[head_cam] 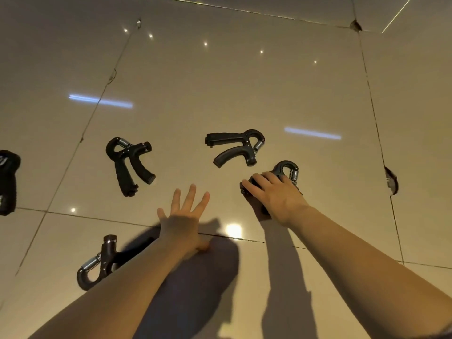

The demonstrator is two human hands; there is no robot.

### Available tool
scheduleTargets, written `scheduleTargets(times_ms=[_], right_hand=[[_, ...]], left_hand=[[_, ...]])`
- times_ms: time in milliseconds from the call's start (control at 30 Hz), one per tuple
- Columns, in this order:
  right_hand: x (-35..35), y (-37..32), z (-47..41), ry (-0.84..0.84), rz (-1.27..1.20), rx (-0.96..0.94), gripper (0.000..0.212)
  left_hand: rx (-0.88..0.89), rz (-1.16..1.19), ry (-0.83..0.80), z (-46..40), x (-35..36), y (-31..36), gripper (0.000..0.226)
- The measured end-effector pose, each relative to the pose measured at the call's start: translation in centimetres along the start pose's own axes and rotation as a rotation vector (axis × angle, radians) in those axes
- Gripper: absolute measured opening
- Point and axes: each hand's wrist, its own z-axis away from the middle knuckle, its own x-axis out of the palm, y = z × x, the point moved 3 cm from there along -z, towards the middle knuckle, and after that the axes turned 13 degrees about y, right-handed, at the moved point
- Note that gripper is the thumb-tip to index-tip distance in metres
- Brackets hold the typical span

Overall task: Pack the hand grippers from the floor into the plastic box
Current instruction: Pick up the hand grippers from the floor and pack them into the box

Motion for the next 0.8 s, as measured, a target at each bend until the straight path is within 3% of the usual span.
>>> scheduleTargets(times_ms=[133,200,300,367,467,633,800], right_hand=[[0.5,-0.8,1.1,-0.021,-0.075,0.099,0.087],[1.2,-1.4,1.6,-0.037,-0.112,0.157,0.086],[1.9,-1.8,1.5,-0.061,-0.121,0.186,0.088],[2.0,-1.7,1.3,-0.070,-0.118,0.190,0.089],[2.1,-1.8,1.1,-0.074,-0.089,0.188,0.090],[2.7,-1.6,1.2,-0.030,-0.048,0.153,0.094],[2.8,-1.4,1.3,-0.013,-0.057,0.146,0.096]], left_hand=[[-0.032,0.045,0.070,-0.4,-1.0,0.1,0.112],[-0.091,0.169,0.242,-1.7,-3.0,0.3,0.098],[0.008,0.181,0.547,-6.2,-6.3,1.3,0.092],[0.074,0.188,0.513,-9.8,-7.3,2.1,0.098],[0.123,0.158,0.341,-14.0,-6.6,2.3,0.100],[0.195,0.191,0.445,-13.9,-5.8,1.7,0.080],[0.182,0.159,0.467,-11.3,-5.1,1.5,0.083]])
